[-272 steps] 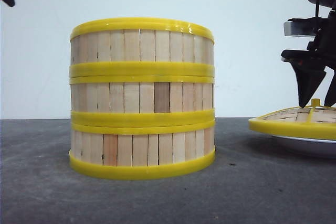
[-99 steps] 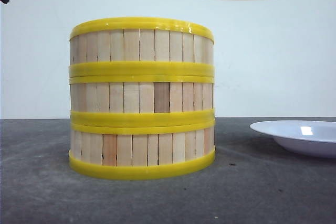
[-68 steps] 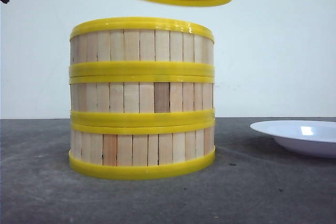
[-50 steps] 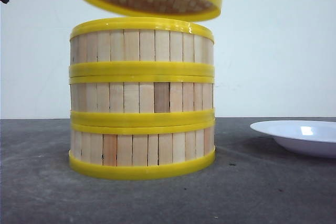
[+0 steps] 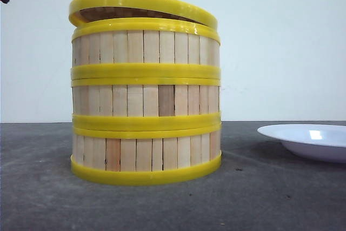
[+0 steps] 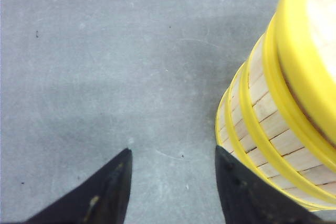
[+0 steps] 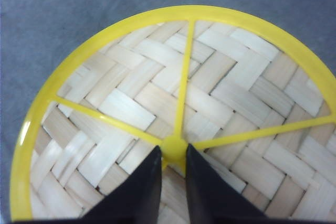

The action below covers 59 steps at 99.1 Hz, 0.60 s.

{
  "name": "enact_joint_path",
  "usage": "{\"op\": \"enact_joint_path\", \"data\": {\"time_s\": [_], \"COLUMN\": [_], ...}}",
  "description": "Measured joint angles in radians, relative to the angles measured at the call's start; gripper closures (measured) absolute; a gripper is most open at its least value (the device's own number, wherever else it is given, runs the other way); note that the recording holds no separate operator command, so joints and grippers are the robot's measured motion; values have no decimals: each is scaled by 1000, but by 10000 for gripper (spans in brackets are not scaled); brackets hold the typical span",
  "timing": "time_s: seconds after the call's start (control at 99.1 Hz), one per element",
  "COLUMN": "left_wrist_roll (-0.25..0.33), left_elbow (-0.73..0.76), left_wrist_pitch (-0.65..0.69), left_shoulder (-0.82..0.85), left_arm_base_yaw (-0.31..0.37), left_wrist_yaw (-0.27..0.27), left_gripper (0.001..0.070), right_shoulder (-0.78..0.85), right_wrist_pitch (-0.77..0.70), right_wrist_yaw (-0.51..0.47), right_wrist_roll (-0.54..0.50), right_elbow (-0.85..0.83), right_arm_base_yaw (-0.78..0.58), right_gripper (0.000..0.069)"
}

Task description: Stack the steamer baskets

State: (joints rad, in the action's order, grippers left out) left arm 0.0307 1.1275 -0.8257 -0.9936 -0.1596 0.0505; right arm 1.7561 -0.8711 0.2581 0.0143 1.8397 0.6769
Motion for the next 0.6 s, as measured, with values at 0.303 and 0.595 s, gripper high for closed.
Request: {"op": "enact_joint_path", "data": {"time_s": [0.303,0.595], "left_wrist_roll": [0,0], "left_elbow": [0,0], "left_wrist_pitch": [1,0], "left_shoulder": [0,0], "left_arm_base_yaw": [0,0], "left_wrist_yaw": [0,0], "left_gripper": [413,413], "right_shoulder": [25,25], "right_wrist_pitch": [-10,-14], "right_wrist_yaw": [0,0], "right_wrist_roll": [14,20], "right_elbow": [2,3], "right_arm_base_yaw": [0,0], "right_gripper": [640,640]}}
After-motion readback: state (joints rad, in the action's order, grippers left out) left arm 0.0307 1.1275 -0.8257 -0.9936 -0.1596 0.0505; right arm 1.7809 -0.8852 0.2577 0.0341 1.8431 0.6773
